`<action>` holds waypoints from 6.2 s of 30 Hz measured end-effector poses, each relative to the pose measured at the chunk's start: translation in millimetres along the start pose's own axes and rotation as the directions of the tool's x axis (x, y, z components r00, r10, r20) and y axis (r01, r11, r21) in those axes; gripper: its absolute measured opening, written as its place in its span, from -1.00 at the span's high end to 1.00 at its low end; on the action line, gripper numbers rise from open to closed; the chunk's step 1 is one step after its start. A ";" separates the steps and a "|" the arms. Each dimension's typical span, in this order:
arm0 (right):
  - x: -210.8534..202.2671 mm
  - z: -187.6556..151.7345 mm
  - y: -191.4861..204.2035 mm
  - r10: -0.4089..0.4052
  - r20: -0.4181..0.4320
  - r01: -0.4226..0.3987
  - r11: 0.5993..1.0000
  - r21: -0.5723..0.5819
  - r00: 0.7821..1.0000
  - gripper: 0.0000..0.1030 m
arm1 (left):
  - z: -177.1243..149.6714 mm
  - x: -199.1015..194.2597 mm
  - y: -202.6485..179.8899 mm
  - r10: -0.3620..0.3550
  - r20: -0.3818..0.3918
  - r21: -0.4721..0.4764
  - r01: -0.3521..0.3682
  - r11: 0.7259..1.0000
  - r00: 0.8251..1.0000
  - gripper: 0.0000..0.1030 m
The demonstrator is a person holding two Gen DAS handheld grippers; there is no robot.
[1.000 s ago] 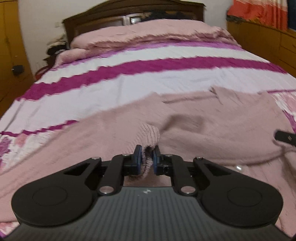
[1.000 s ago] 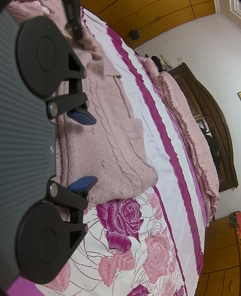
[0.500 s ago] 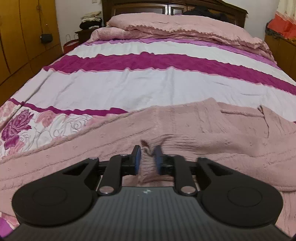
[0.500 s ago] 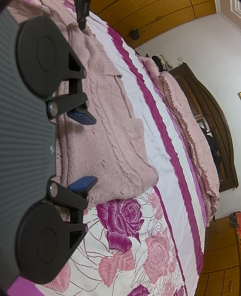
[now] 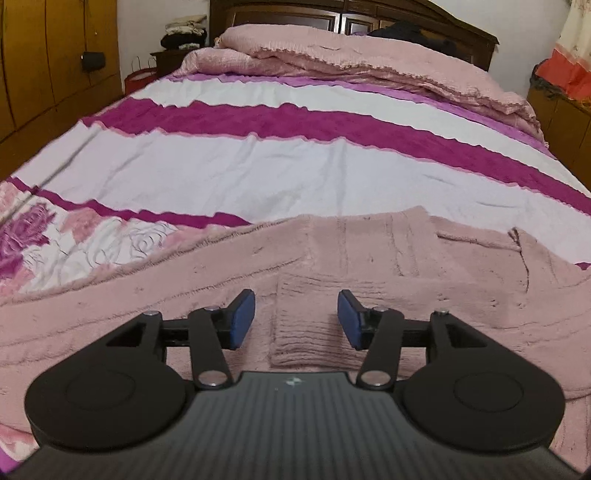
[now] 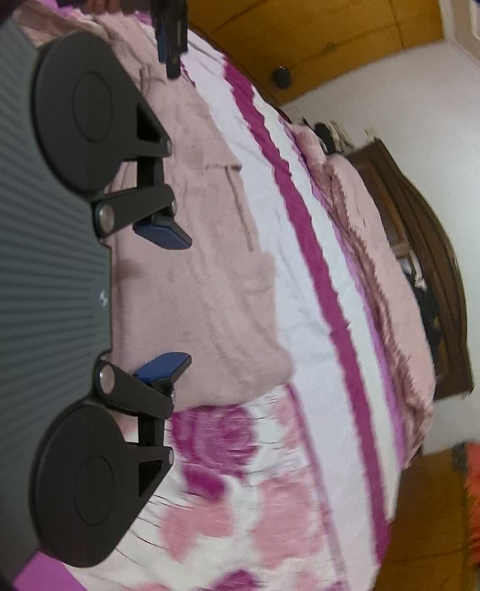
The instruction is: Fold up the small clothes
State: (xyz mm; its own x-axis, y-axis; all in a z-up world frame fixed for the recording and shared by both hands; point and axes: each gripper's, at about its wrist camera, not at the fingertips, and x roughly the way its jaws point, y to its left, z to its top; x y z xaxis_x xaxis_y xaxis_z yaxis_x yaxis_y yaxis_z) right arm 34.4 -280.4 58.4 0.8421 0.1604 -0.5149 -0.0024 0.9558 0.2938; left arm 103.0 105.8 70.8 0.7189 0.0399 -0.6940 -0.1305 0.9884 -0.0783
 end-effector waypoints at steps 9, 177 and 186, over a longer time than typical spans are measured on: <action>34.4 62.8 -29.7 -0.103 -0.060 0.093 0.986 -0.140 0.993 -0.26 | -6.9 23.8 0.3 -0.030 -0.027 -0.022 0.029 0.999 0.999 -0.12; -51.6 -46.1 43.6 0.119 -0.263 -0.110 0.993 0.046 0.958 -0.11 | -56.0 -127.6 170.3 0.236 0.346 -0.233 -0.161 0.959 0.908 0.86; -55.6 -47.2 39.1 0.134 -0.258 -0.119 0.990 0.074 0.957 -0.11 | -24.8 -144.8 127.6 0.100 0.350 -0.218 -0.023 0.976 0.932 0.85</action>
State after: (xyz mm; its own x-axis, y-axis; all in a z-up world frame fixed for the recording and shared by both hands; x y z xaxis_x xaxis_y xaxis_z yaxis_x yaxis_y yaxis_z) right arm -38.0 -240.3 60.5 0.6666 0.3453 -0.6606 -0.0631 0.9092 0.4115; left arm -34.6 222.5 143.6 0.8953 0.1877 -0.4040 -0.2928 0.9314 -0.2161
